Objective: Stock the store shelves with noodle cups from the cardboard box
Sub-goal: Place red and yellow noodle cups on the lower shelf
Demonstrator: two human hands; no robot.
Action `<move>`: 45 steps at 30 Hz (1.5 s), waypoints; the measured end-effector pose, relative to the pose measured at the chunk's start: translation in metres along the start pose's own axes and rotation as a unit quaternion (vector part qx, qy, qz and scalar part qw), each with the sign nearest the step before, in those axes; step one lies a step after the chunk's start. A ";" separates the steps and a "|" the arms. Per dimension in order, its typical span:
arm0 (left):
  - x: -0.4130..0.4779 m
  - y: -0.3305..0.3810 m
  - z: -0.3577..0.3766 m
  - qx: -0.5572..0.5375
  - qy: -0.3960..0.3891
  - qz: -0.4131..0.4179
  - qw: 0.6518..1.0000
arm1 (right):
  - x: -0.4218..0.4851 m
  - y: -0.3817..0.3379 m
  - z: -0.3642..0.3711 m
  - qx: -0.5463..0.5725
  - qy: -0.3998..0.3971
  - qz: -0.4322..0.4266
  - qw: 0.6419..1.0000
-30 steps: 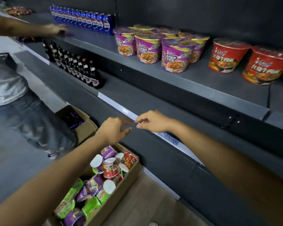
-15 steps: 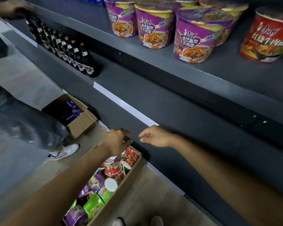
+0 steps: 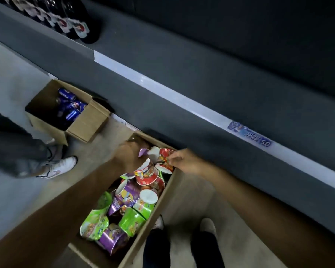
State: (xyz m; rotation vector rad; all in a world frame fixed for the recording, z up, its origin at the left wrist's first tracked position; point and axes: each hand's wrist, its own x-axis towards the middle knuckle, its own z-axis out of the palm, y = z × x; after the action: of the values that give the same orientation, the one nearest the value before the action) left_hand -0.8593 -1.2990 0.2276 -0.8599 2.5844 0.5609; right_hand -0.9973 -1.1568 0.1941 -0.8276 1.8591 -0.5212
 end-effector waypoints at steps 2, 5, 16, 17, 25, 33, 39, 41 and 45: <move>0.011 -0.023 0.023 -0.017 -0.014 -0.001 1.000 | 0.022 0.009 0.024 0.028 0.019 0.023 0.999; 0.027 -0.053 0.058 0.004 -0.045 -0.017 0.999 | 0.049 0.025 0.061 0.083 0.015 0.070 0.994; 0.084 -0.107 0.157 0.003 -0.088 -0.019 0.996 | 0.126 0.085 0.136 0.220 0.064 0.200 0.953; 0.090 -0.109 0.163 -0.002 -0.091 -0.017 0.996 | 0.132 0.090 0.139 0.215 0.079 0.203 0.952; 0.136 -0.104 0.211 -0.018 -0.071 0.010 0.997 | 0.189 0.128 0.132 0.085 0.158 0.168 0.969; 0.204 -0.087 0.265 -0.062 -0.032 0.066 0.995 | 0.246 0.167 0.121 -0.003 0.126 0.081 0.989; 0.225 -0.083 0.281 -0.068 -0.037 0.076 0.994 | 0.261 0.182 0.114 -0.106 0.125 0.095 0.982; 0.224 -0.083 0.282 -0.085 -0.017 0.093 0.992 | 0.263 0.181 0.112 -0.116 0.141 0.081 0.980; 0.222 -0.085 0.283 -0.094 -0.011 0.125 0.988 | 0.259 0.176 0.118 -0.034 0.169 0.059 0.983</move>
State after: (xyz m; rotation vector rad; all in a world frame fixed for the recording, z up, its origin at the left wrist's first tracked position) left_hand -0.9139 -1.3353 -0.1356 -0.5830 2.6684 0.8913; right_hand -1.0152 -1.2284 -0.1322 -0.6995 2.2340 -0.5515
